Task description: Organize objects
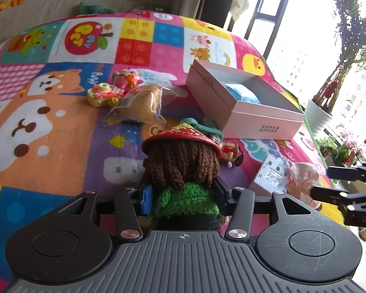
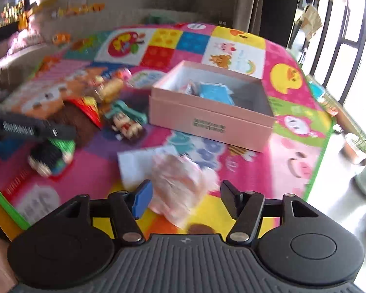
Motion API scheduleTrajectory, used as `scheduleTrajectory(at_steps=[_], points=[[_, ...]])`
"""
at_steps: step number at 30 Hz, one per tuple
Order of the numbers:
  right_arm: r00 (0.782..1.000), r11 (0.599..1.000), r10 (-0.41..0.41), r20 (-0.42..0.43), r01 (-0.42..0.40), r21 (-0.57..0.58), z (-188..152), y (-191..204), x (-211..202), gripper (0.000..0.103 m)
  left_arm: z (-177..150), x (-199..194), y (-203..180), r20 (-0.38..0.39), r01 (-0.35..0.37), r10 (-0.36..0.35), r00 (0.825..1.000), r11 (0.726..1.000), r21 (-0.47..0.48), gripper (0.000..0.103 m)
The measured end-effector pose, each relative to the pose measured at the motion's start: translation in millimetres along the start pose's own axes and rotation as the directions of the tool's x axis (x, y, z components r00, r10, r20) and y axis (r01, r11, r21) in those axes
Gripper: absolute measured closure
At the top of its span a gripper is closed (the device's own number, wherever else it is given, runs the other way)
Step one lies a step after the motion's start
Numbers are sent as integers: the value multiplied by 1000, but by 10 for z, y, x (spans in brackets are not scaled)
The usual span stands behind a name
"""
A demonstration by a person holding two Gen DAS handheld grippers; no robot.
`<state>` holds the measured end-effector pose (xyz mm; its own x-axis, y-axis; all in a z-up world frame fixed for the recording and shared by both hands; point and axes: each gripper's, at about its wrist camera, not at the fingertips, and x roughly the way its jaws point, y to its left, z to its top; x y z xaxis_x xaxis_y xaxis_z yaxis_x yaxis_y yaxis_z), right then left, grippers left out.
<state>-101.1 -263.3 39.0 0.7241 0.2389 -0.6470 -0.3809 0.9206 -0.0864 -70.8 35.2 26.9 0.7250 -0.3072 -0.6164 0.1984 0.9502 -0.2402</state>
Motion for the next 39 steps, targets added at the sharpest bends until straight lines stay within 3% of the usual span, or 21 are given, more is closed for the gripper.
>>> scheduleTrajectory(at_steps=[3, 4, 5, 8, 9, 15, 20, 23, 27, 30, 35, 39], points=[[999, 997, 38, -25, -36, 69, 34, -33, 177, 41, -5, -6, 2, -1, -1, 1, 1000, 1000, -2, 49], [998, 995, 43, -42, -39, 90, 31, -55, 250, 48, -6, -6, 4, -2, -2, 2, 1000, 1000, -4, 49], [997, 993, 51, -59, -44, 107, 24, -75, 300, 67, -7, -7, 9, -2, -1, 1, 1000, 1000, -6, 49], [997, 989, 57, -57, -49, 140, 42, -109, 296, 85, -10, -6, 10, -2, -2, 2, 1000, 1000, -7, 49], [998, 989, 55, -40, -49, 138, 67, -120, 242, 86, -10, -4, 7, -2, -4, 4, 1000, 1000, -4, 49], [995, 991, 27, 98, -40, 127, 258, -241, -185, 87, -14, -3, -11, -3, -15, 15, 1000, 1000, 4, 49], [990, 987, 25, 138, -46, 151, 253, -335, -300, 86, 57, -91, -62, 3, 12, -12, 1000, 1000, 7, 54], [988, 984, 36, 149, -61, 168, 177, -399, -306, 86, 301, -252, -157, 59, 78, -79, 995, 997, 10, 54], [982, 979, 35, 187, -71, 189, 69, -481, -318, 86, 867, -318, -460, 158, 131, -140, 978, 989, 67, 54], [976, 970, 37, 216, -87, 228, -18, -585, -319, 86, 1269, 3, -702, 180, 168, -174, 968, 985, 49, 54], [975, 953, 8, 223, -75, 294, -148, -769, -297, 86, 1567, 1015, -998, 139, 208, -198, 970, 976, -62, 53], [974, 951, -30, 223, -41, 306, -252, -876, -335, 86, 1455, 1620, -1102, 42, 59, -56, 998, 996, -70, 53]])
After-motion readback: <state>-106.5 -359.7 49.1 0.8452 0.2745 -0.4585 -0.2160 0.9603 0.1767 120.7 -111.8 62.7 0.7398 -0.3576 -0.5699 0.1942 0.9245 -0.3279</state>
